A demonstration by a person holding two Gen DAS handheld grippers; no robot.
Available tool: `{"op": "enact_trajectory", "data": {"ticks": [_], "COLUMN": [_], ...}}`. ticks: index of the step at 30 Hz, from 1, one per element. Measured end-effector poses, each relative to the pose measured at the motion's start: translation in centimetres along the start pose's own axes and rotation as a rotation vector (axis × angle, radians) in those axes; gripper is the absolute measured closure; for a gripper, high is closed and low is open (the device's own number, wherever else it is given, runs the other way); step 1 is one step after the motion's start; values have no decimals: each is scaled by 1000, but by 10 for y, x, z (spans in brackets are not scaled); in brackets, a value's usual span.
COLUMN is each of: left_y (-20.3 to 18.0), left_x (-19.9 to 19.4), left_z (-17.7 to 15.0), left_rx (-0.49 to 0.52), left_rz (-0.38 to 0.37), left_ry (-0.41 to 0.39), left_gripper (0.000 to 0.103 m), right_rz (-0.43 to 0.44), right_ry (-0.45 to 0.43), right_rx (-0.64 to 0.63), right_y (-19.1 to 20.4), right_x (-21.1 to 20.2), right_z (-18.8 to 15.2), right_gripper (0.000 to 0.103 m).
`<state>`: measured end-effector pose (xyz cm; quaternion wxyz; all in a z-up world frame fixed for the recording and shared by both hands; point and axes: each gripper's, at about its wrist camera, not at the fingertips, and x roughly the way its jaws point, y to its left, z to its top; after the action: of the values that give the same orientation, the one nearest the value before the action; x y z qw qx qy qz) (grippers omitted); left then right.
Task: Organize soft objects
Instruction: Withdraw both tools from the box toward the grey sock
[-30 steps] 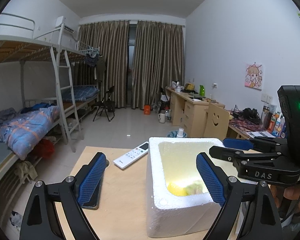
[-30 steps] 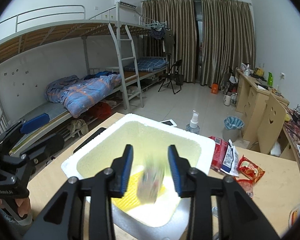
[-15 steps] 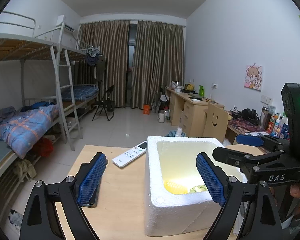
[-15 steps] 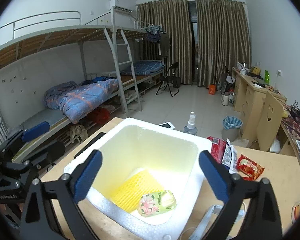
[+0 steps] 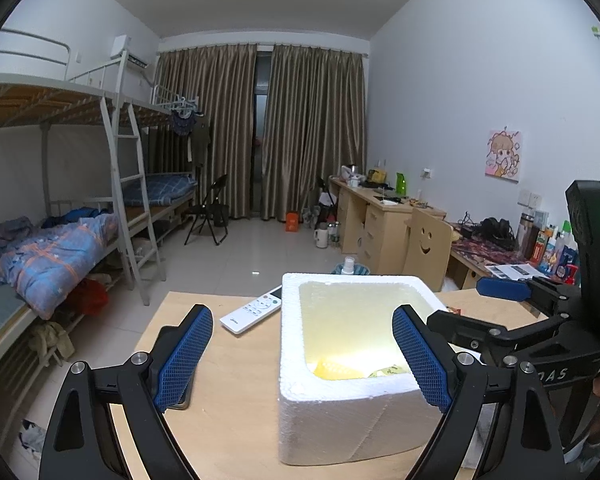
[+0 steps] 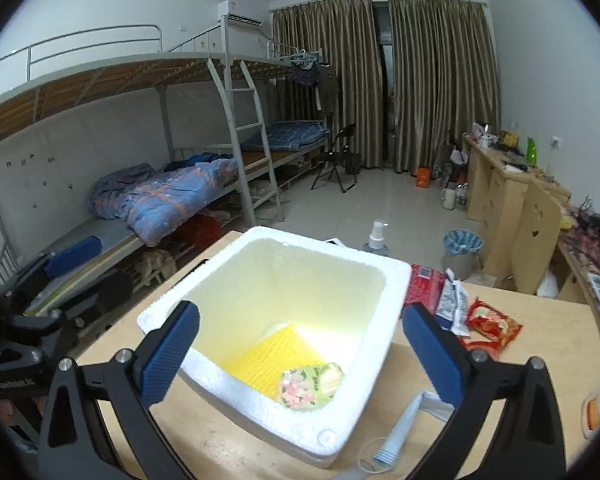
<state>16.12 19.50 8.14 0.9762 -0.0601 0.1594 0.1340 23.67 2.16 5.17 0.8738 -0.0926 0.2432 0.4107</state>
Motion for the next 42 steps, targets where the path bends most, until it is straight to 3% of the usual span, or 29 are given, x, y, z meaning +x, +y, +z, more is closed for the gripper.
{"op": "enact_trajectory", "data": {"ticks": [8,15,26,32,37,42], "left_y": [-11,-22,-37,-47,-52,-61], "left_x": [-16,-31,-52,-64,-77,-88], "left_z": [1,-1,-3,-8,-16,-26], "left_rx": [1,12,29,24,9,15], "left_rz": [-6,-12,-22,-56,-81,-108], "left_ry": [-24,-40,-70,-76,-89,-88], "left_gripper": [11,11,11,11,11,11], "right_rz": [-52,-112,-50,-71,-140,-151], "right_ry": [4,-43,-163,-111,-148,-194], "right_rx": [-16,-6,27,-1,11,65], "right_y": [0,-3,-13,-12,-17,-31], "right_x": [-15,-33,-66,-70,-91,-115], "right_z": [-7,-13,-23,-33,-46,-59], "right_gripper": [0,0,0,0,0,0]}}
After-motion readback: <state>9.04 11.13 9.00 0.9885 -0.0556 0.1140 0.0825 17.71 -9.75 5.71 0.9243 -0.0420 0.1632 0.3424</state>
